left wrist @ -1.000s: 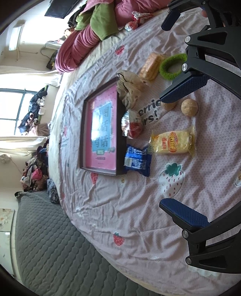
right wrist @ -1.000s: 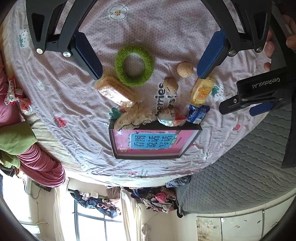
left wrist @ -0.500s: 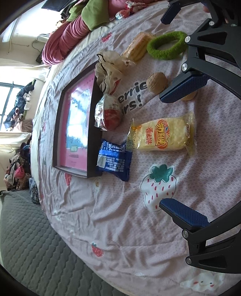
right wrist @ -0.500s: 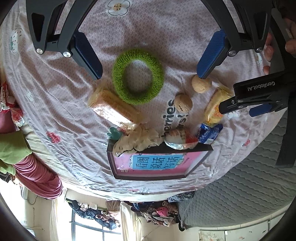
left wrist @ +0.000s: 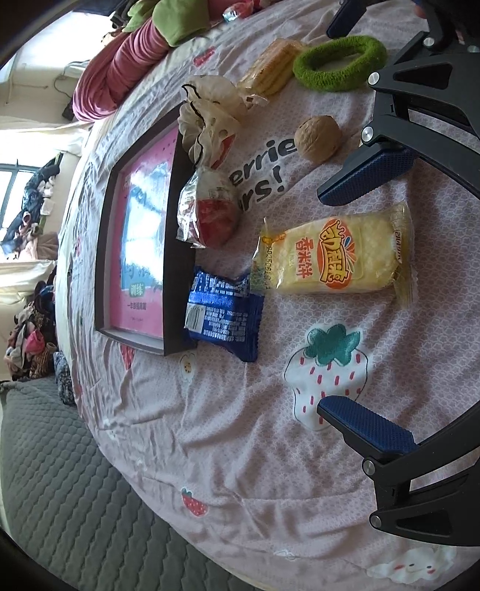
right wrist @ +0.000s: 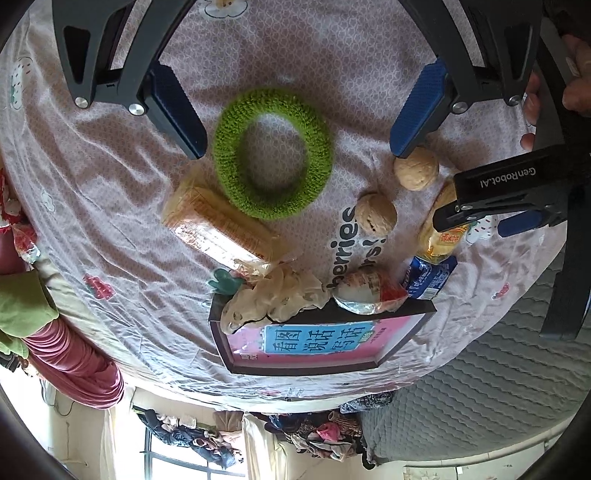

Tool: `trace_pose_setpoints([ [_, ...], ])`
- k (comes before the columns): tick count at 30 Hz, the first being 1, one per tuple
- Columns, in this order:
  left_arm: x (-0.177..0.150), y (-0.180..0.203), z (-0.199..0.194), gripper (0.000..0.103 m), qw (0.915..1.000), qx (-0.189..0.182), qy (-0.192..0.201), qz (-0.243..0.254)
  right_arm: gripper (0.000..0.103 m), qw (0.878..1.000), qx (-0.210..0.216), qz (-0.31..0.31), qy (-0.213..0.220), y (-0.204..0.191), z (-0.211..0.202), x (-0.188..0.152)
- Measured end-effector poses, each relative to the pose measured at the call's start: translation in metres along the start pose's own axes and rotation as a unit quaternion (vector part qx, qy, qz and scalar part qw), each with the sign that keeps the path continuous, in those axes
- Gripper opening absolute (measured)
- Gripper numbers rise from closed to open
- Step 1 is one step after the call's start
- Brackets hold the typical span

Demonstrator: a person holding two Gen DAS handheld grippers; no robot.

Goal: Organize objects
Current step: 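Grasp the green fuzzy ring with the right gripper while the left grasps the yellow cake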

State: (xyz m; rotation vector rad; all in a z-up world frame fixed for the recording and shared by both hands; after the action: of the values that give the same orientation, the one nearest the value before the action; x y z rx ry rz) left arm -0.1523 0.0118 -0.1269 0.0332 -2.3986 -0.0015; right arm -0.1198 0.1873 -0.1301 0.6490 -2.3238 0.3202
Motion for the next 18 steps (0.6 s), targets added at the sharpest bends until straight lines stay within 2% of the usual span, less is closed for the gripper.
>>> trace_pose_setpoints([
  [3,-0.001,0.002,0.003,0.102,1.0,-0.006,-0.002,0.001,0.09,1.0,-0.009,-0.006,-0.007,0.001,0.004,-0.001],
  [7,-0.002,0.003,0.004,0.1,1.0,-0.005,0.0,0.005,0.071,1.0,-0.023,-0.005,-0.017,0.005,0.01,-0.004],
  [8,-0.003,0.003,0.004,0.099,1.0,-0.007,0.0,0.005,0.065,1.0,-0.024,-0.004,-0.019,0.007,0.011,-0.005],
  [12,-0.003,0.002,0.003,0.099,0.9999,-0.015,0.001,0.001,0.054,1.0,-0.014,0.004,-0.018,0.01,0.011,-0.006],
  [14,-0.004,0.002,0.004,0.084,0.9997,-0.025,-0.003,-0.004,0.045,1.0,-0.015,-0.001,-0.018,0.011,0.01,-0.007],
  [15,-0.005,0.003,0.005,0.061,0.9995,-0.031,-0.007,-0.005,0.044,1.0,-0.015,-0.005,-0.018,0.01,0.01,-0.007],
  [16,-0.007,0.005,0.008,0.048,0.9989,-0.042,-0.018,-0.009,0.041,1.0,-0.015,-0.006,-0.019,0.01,0.009,-0.007],
  [18,-0.009,0.006,0.01,0.047,0.9985,-0.048,-0.026,-0.01,0.036,1.0,-0.01,-0.008,-0.018,0.01,0.008,-0.008],
])
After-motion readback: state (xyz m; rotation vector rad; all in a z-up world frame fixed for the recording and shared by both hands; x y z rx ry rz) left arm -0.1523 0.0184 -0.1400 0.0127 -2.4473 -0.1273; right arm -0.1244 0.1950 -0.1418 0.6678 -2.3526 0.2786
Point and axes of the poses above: each gripper's, at about its wrist camera, not at the fingertips, and z roughly the way its jaws point, y to its right, x to its top, the point moved 7 cm from there along z, roughly the way its jaws point, and after that the axes turned 7 degrees about y, right-handed, at the moved point
